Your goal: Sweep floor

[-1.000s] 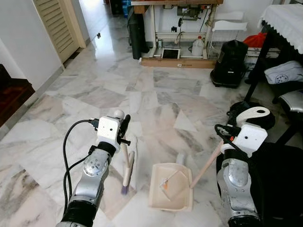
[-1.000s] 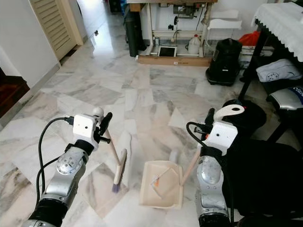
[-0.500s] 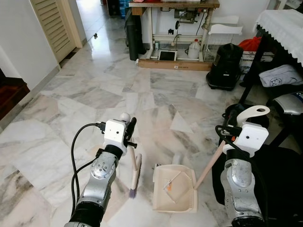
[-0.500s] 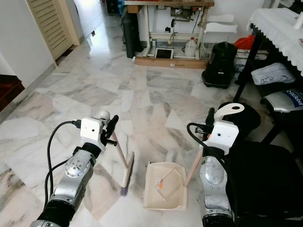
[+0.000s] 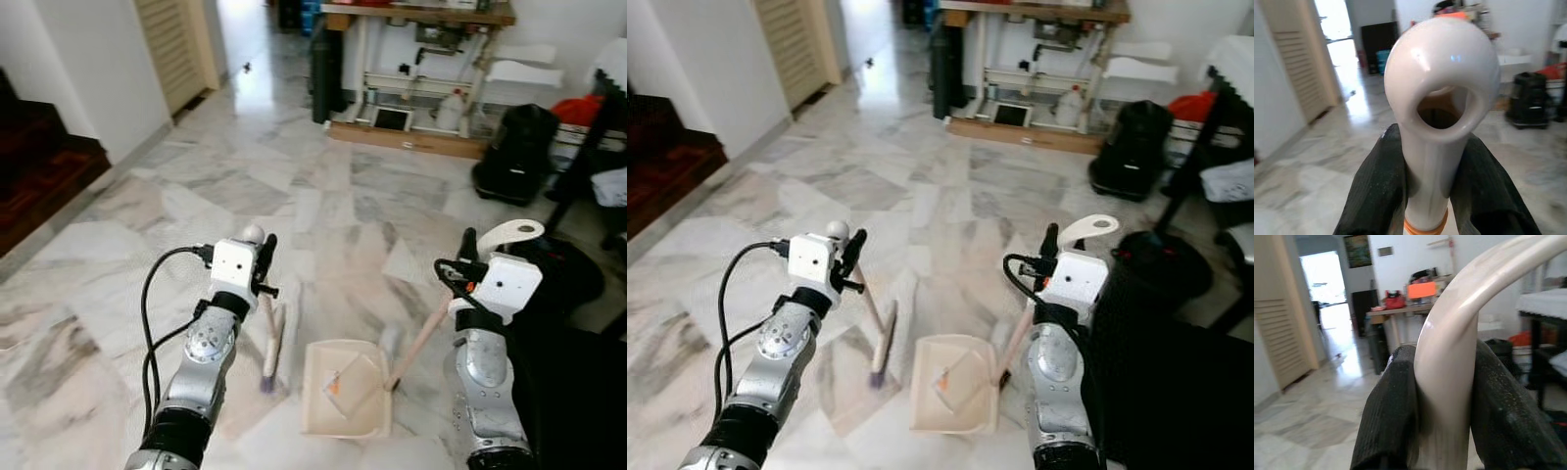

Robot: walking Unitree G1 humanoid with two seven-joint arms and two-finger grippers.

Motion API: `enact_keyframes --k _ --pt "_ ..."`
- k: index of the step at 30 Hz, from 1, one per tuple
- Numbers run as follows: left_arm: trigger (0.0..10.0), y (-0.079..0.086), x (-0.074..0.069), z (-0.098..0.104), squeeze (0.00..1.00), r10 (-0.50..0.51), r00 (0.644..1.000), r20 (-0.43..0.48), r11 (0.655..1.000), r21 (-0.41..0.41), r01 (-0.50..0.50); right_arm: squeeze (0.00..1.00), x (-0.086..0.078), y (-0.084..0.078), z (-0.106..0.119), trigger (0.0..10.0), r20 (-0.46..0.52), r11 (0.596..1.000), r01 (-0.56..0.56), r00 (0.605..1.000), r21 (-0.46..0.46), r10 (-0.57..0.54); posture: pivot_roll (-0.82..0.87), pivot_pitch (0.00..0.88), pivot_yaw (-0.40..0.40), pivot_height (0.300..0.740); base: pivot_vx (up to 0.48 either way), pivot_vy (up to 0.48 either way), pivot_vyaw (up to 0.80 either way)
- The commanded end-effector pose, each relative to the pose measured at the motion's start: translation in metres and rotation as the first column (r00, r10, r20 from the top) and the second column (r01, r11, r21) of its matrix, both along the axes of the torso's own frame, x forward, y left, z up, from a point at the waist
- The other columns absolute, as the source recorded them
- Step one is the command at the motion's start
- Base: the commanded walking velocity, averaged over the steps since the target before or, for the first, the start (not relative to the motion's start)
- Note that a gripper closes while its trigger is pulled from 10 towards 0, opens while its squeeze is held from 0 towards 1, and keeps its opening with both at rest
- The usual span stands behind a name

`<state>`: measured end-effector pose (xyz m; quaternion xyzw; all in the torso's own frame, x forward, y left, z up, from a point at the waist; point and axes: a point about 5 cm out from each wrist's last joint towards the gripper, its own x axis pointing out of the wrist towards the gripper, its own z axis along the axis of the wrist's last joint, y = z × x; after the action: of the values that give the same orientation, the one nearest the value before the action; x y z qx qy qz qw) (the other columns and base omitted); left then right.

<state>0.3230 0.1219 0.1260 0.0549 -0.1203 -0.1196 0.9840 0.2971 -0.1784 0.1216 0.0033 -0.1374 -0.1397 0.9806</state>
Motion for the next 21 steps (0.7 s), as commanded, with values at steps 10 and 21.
enact_keyframes --k 10,21 --pt "10.0 0.0052 0.0033 0.0055 0.0 0.046 0.999 0.021 0.998 0.041 -0.047 0.0 0.006 0.0011 0.0181 10.0 0.067 1.0 0.0 0.998 0.003 0.0 -0.01 0.0 0.037 0.74 0.0 0.0 0.8" --pt "10.0 0.0051 0.0009 0.004 0.0 0.07 0.997 0.013 0.997 0.037 -0.07 0.0 0.0048 0.0025 0.017 10.0 0.062 1.0 -0.005 0.998 0.012 0.004 0.0 0.0 0.038 0.74 0.0 0.0 0.8"
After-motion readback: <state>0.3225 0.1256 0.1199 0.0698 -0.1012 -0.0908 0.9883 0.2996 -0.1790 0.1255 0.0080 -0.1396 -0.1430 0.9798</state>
